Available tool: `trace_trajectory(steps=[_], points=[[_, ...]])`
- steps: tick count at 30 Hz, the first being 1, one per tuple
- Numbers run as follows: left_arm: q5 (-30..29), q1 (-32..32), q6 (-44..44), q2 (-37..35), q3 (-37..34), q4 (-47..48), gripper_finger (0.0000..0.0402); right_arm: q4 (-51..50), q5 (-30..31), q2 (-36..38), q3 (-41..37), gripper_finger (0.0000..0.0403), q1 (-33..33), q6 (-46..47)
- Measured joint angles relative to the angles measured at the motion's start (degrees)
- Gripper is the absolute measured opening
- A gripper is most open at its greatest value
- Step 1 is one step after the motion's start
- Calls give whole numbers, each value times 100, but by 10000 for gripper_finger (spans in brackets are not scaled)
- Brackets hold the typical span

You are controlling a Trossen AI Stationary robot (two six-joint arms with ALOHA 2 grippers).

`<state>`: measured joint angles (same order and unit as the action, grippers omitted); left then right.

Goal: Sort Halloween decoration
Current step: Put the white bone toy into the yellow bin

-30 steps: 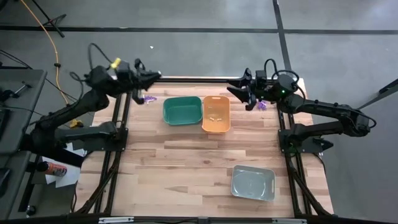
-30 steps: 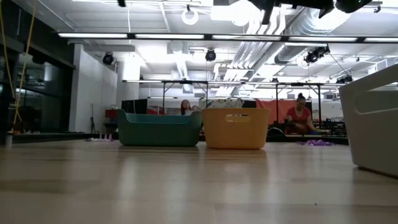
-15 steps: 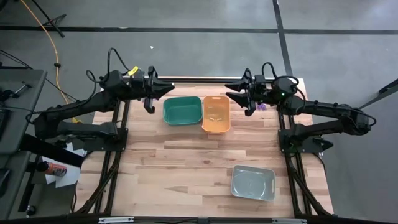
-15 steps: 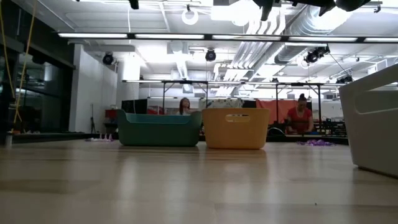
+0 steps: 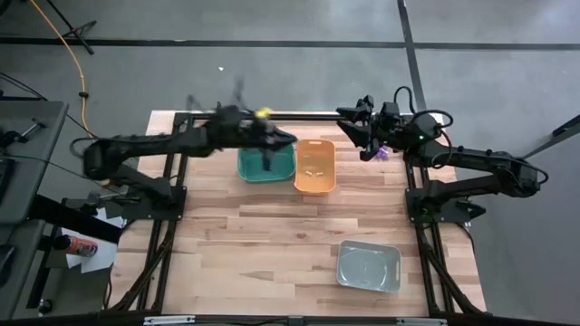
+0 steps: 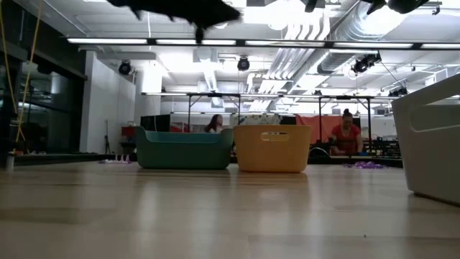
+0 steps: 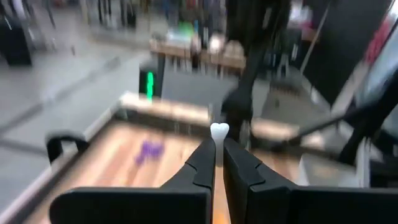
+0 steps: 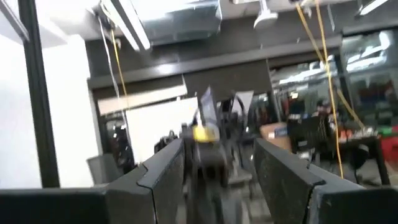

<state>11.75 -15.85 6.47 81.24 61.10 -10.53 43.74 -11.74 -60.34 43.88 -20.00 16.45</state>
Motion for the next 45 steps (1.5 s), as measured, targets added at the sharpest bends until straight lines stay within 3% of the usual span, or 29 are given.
trace_trajectory(steps=[8,17,24,32,45], points=[[-32,216,-181,1972,1076,419,3,-11,220,0,0,187,-28,-2],[-227,198,50,3295,2044,1574,3,-402,218,0,0,187,-28,-2],[-789,194,163,3746,2221,2178,3,-790,220,0,0,187,-28,-2],[-1134,141,244,3901,2236,2186,3,-1128,297,0,0,187,-27,-1],[-992,39,-146,4264,2230,1919,3,-1187,578,-2,0,187,-28,-2]])
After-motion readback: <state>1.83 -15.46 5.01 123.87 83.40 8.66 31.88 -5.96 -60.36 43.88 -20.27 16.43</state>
